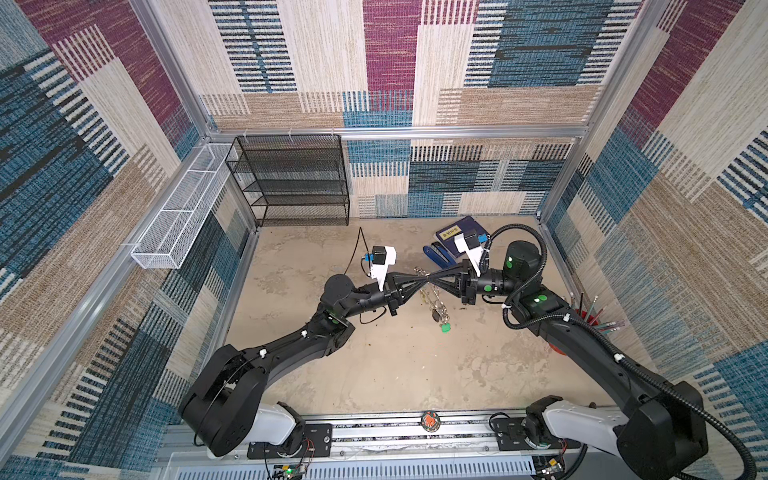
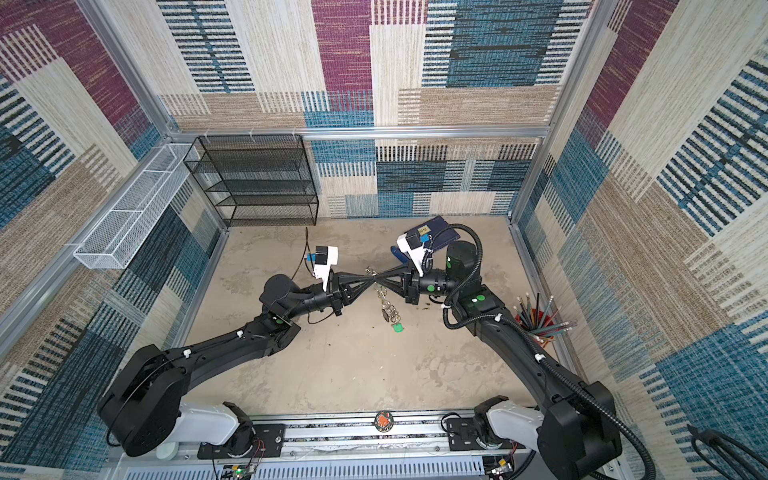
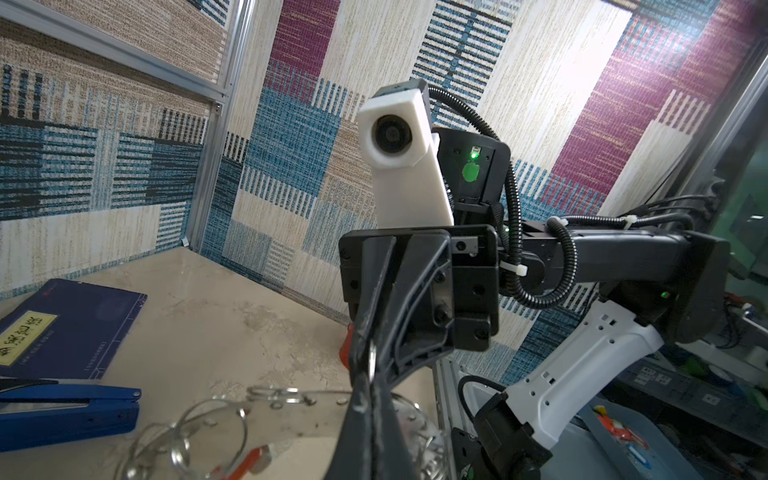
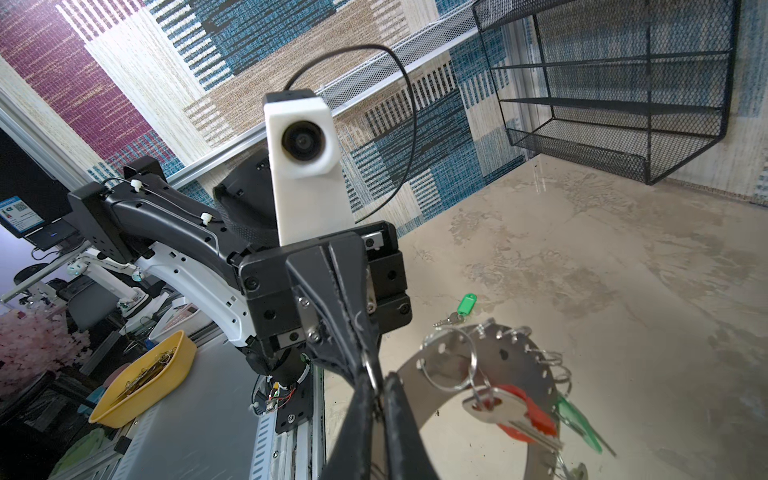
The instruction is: Put the keys on the keyring
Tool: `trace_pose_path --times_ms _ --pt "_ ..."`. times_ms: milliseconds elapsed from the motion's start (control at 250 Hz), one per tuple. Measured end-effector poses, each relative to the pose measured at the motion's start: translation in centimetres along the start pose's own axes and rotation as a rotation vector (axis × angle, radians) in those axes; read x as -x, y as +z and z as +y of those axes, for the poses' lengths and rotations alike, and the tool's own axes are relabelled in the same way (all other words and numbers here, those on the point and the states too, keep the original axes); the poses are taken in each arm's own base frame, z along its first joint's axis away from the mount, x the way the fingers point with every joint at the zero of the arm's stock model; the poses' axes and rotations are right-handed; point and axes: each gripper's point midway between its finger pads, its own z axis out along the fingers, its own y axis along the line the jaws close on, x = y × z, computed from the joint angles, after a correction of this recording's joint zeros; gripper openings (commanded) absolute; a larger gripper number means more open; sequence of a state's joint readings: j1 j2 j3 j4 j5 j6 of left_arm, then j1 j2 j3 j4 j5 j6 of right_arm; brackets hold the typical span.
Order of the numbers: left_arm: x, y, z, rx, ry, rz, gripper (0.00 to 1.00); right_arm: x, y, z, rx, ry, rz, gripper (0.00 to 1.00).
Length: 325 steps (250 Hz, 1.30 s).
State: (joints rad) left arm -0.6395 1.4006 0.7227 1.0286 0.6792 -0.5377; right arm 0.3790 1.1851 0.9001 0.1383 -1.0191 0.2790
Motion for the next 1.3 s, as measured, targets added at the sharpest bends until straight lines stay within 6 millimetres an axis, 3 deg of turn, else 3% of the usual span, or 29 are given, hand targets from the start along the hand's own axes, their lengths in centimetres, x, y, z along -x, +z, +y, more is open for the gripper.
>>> trace_pose_path --times_ms 252,392,696,880,1300 --pt "0.1 -0.1 0.0 -0.008 -0.001 -0.01 0.0 0.1 -0.1 0.2 0.003 -0.012 -0.004 0.0" --pt "0.2 -0.5 0.0 -0.005 -0.006 0.006 0.19 0.1 0.0 0.2 -0.003 -0.016 0.0 0.0" --pt "2.0 -2.1 -0.8 0.043 0.114 0.122 0.45 0.2 0.1 -0.2 -0.071 -0.032 0.026 0.0" --pt "2.7 -1.6 -1.5 0.029 0.252 0.289 0.45 -0.1 1.1 0.4 -0.077 -0.068 0.069 0.0" --pt "-0.8 -3.0 -0.8 -0.002 0.329 0.577 0.37 -1.3 1.7 0.6 -0.089 -0.083 0.127 0.0"
